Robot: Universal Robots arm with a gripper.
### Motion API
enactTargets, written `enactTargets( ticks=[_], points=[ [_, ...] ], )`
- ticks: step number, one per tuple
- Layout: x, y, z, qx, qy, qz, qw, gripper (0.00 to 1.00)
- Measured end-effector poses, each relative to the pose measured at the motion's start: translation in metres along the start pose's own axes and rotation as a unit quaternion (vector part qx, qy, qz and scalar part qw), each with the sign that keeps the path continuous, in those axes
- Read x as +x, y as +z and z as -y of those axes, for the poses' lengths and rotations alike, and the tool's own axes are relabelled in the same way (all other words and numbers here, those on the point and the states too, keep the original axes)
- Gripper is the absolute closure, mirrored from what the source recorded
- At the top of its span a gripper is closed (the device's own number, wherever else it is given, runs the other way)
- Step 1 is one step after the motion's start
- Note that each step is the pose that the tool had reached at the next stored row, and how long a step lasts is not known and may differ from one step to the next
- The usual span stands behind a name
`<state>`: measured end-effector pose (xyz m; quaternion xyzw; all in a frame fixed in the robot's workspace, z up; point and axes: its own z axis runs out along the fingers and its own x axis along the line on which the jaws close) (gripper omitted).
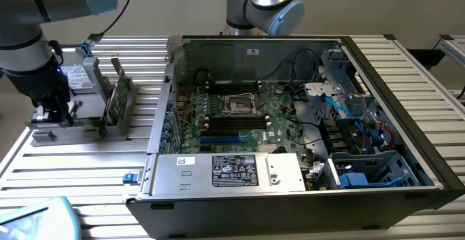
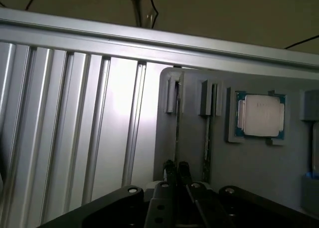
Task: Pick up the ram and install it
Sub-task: 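Pick up the ram and move it above insertion slot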
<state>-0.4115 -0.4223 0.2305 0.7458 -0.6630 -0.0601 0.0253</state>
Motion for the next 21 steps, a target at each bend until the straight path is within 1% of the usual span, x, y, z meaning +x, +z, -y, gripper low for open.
enactTargets(
  ticks=[4, 8, 17, 19, 21],
  points=[
    [-0.001, -0.0154, -0.0004, -0.0010, 0.000, 0.0001, 1.0000, 0.86],
    [-0.001, -0.0338, 0.0034, -0.0036, 0.000, 0.0004, 1.0000, 0.86],
    [0.000, -0.0726, 0.0193, -0.0116, 0.000, 0.0017, 0.9999, 0.86],
    [0.001, -0.0789, 0.0245, -0.0127, 0.000, 0.0026, 0.9999, 0.86],
    [0.002, -0.0834, 0.0308, -0.0130, 0.000, 0.0036, 0.9999, 0.86]
  ],
)
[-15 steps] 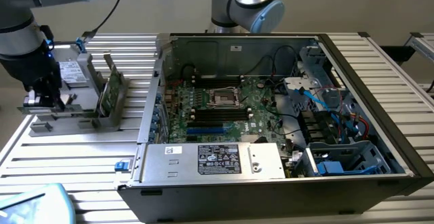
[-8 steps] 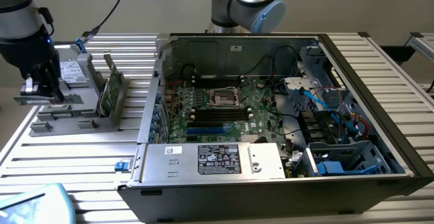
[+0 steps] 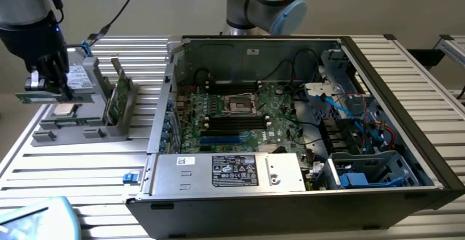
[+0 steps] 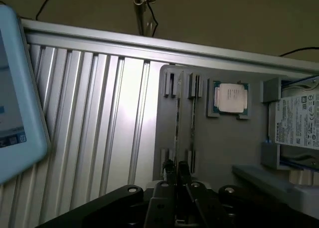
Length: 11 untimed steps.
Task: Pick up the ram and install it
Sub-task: 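Pick up the ram and move it above insertion slot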
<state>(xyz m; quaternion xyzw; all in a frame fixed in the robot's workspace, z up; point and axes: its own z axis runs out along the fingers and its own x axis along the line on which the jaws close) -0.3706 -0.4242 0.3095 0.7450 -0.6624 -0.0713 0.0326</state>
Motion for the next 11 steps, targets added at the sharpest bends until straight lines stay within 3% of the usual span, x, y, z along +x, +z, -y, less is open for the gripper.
enactTargets(
  ticks=[5, 11],
  points=[
    [0.002, -0.0114, 0.0200, -0.0009, 0.000, 0.0006, 1.0000, 0.86],
    [0.005, -0.0360, 0.0407, -0.0009, -0.001, 0.0034, 1.0000, 0.86]
  ],
)
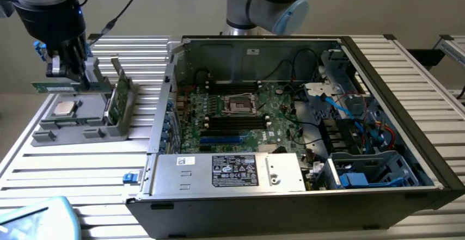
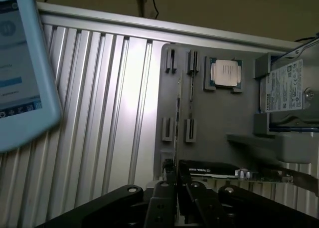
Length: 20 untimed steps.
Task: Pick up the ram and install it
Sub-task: 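Pick up the ram and move it above insertion slot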
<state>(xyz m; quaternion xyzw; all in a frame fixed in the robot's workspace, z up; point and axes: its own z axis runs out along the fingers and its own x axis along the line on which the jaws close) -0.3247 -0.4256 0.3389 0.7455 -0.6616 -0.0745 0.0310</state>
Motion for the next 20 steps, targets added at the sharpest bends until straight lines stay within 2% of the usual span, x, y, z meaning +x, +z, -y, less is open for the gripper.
enactTargets(
  ticks=[2, 6, 10, 20],
  points=[
    [0.001, -0.0068, 0.0067, -0.0005, 0.000, 0.0005, 1.0000, 0.86],
    [0.004, -0.0141, 0.0174, -0.0012, -0.001, 0.0040, 1.0000, 0.86],
    [0.006, -0.0315, 0.0319, -0.0009, -0.001, 0.0061, 1.0000, 0.86],
    [0.014, -0.0720, 0.0706, -0.0019, -0.001, 0.0067, 1.0000, 0.86]
  ],
)
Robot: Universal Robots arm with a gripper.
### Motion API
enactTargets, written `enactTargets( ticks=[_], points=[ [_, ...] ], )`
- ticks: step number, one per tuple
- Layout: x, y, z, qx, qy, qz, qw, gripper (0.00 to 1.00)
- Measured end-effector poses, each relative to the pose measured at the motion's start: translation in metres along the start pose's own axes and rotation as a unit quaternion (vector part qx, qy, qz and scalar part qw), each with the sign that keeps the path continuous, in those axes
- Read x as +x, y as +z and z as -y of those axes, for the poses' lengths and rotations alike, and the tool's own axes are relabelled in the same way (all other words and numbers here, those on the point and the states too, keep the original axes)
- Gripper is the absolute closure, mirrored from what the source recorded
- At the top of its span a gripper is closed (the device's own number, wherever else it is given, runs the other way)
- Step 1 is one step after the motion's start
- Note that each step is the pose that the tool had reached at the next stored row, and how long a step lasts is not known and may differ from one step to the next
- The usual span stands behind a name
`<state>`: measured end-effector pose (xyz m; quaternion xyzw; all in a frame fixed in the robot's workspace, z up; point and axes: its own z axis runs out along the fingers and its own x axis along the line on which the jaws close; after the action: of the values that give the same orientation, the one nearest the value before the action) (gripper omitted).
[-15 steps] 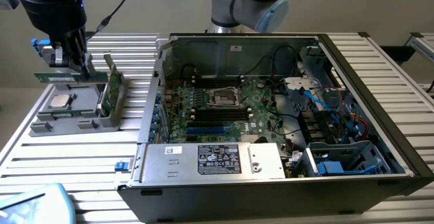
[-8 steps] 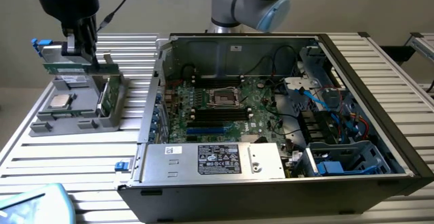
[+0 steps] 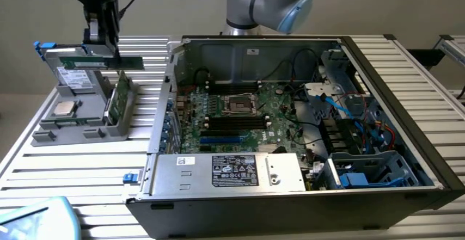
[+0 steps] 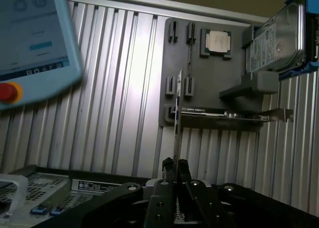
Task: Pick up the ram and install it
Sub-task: 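Pick up the ram and move it above insertion slot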
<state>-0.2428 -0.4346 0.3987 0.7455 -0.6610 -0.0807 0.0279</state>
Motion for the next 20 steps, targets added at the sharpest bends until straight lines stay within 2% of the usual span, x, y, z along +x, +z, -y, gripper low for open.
enactTargets(
  ticks=[9, 19, 20],
  points=[
    [0.006, -0.0248, 0.0369, -0.0007, 0.000, 0.0008, 1.0000, 0.86],
    [0.012, -0.0360, 0.0807, -0.0005, 0.000, 0.0026, 1.0000, 0.86],
    [0.013, -0.0377, 0.0895, -0.0004, 0.000, 0.0032, 1.0000, 0.86]
  ],
)
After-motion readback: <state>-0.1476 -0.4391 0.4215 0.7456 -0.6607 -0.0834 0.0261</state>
